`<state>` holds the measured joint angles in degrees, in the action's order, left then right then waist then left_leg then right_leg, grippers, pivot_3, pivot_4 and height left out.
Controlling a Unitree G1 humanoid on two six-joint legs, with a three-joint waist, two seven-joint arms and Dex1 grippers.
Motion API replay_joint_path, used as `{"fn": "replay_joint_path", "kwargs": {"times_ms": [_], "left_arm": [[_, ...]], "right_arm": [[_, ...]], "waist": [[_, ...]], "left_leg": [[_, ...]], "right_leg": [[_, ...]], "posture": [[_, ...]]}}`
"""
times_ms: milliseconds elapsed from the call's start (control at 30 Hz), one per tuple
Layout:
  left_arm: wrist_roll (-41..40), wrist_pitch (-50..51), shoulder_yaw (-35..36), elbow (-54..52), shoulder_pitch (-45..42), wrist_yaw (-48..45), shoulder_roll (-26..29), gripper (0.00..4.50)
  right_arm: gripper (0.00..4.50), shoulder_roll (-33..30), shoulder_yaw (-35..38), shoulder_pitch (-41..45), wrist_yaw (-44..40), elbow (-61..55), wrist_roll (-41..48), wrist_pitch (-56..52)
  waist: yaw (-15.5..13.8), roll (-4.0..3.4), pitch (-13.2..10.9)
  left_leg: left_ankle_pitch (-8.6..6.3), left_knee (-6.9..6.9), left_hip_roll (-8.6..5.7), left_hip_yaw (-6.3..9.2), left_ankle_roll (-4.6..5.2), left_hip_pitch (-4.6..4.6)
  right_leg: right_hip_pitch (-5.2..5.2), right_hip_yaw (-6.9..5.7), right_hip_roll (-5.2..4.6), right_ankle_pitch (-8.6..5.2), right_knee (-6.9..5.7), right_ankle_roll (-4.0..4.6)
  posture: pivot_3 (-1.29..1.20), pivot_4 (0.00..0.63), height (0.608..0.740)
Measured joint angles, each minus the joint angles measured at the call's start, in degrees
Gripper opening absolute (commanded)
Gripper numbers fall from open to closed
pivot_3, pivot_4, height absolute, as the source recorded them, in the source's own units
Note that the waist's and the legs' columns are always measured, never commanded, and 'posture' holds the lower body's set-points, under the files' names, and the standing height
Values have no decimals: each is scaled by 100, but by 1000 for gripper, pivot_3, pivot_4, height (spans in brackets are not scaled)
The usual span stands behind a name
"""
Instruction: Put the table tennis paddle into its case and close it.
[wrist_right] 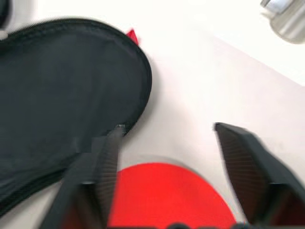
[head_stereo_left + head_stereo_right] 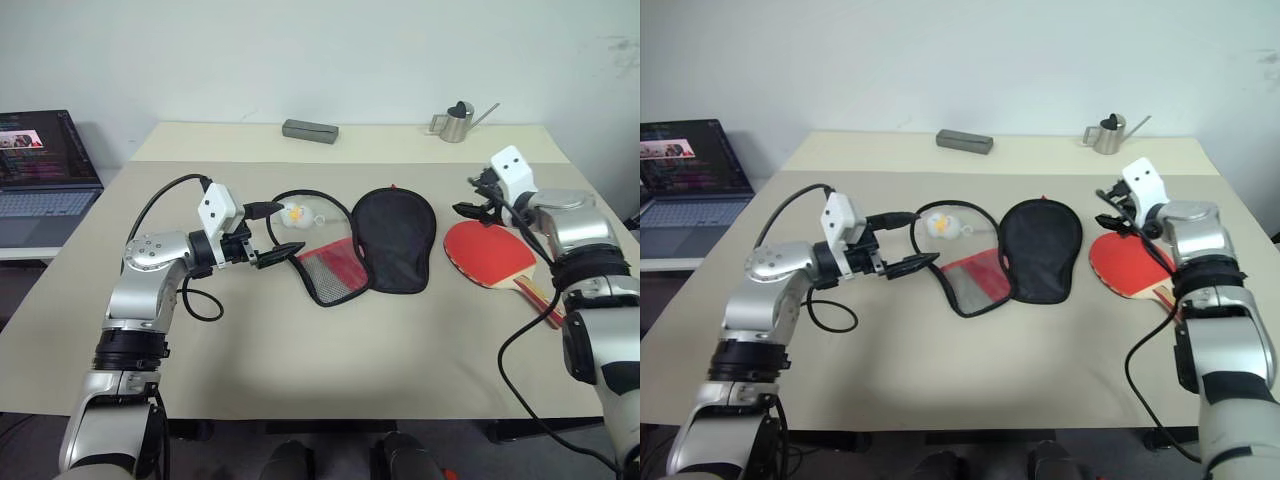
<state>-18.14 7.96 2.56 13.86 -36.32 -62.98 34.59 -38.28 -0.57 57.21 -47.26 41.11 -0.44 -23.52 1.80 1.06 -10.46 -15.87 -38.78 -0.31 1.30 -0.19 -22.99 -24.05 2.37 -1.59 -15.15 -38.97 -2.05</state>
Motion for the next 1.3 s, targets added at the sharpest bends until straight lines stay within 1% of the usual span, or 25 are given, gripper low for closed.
{"fn": "replay_joint_path", "kwargs": {"times_ms": [67, 133, 267, 367, 533, 667, 933, 1100, 1300], "left_arm": [[-27, 39, -6, -2, -48, -43, -13, 4500], [-103, 89, -20, -3, -127, -132, -85, 4500], [-366, 381, -83, -97, -285, -341, -249, 4500], [-607, 689, -215, -336, -341, -589, -332, 4500], [-700, 927, -476, -449, -520, -863, -487, 4500], [-681, 979, -814, -455, -545, -1117, -589, 4500], [-517, 913, -1127, -276, -742, -1440, -593, 4500], [-530, 953, -1221, -273, -835, -1646, -699, 4500], [-527, 914, -1245, -270, -921, -1796, -800, 4500]], "right_arm": [[4471, -197, 97, -499, -218, -798, 219, -424], [4471, -556, 299, -1168, -502, -1805, 560, -983], [4471, -1203, 961, -2155, -846, -3213, 1196, -1845], [4471, -1556, 1442, -2824, -869, -3809, 1502, -2287], [4471, -1705, 2003, -3822, -757, -4283, 1753, -2616], [4471, -1705, 2168, -4257, -606, -4364, 1792, -2648], [4471, -1684, 2172, -4479, -355, -4115, 1804, -2516], [4471, -1602, 1869, -4351, -270, -3541, 1742, -2207], [4471, -1512, 1365, -3850, -317, -2767, 1691, -1817]], "waist": [[-9, 0, 0], [-40, -1, 0], [-43, 0, 0], [-30, 0, -1], [6, 0, -1], [8, 0, -1], [4, 1, -1], [4, 2, -2], [6, 2, -2]], "left_leg": [[0, -1, -1, -1, 0, -2], [0, -3, -3, 4, 1, -5], [0, -5, -4, 4, 1, -4], [0, -6, -3, 4, 1, 3], [0, -6, 0, 2, 2, 29], [0, -7, -2, 1, 1, 41], [0, -7, -2, 1, 2, 42], [0, -8, -2, 2, 2, 43], [0, -8, -1, 3, 2, 44]], "right_leg": [[0, 0, 0, 0, -1, 0], [0, -4, 0, -1, 2, -1], [4, -4, 1, -1, 2, -2], [12, -2, 21, -1, 1, -2], [35, 4, 30, -2, 0, -3], [50, 6, 31, -2, 1, -4], [52, 6, 33, -3, 4, -4], [53, 5, 33, -3, 4, -4], [53, 5, 34, -3, 4, -4]], "posture": [[0, 150, 740], [0, 150, 740], [0, 150, 740], [0, 150, 740], [0, 150, 740], [0, 150, 740], [0, 150, 740], [0, 150, 740], [0, 150, 740]]}}
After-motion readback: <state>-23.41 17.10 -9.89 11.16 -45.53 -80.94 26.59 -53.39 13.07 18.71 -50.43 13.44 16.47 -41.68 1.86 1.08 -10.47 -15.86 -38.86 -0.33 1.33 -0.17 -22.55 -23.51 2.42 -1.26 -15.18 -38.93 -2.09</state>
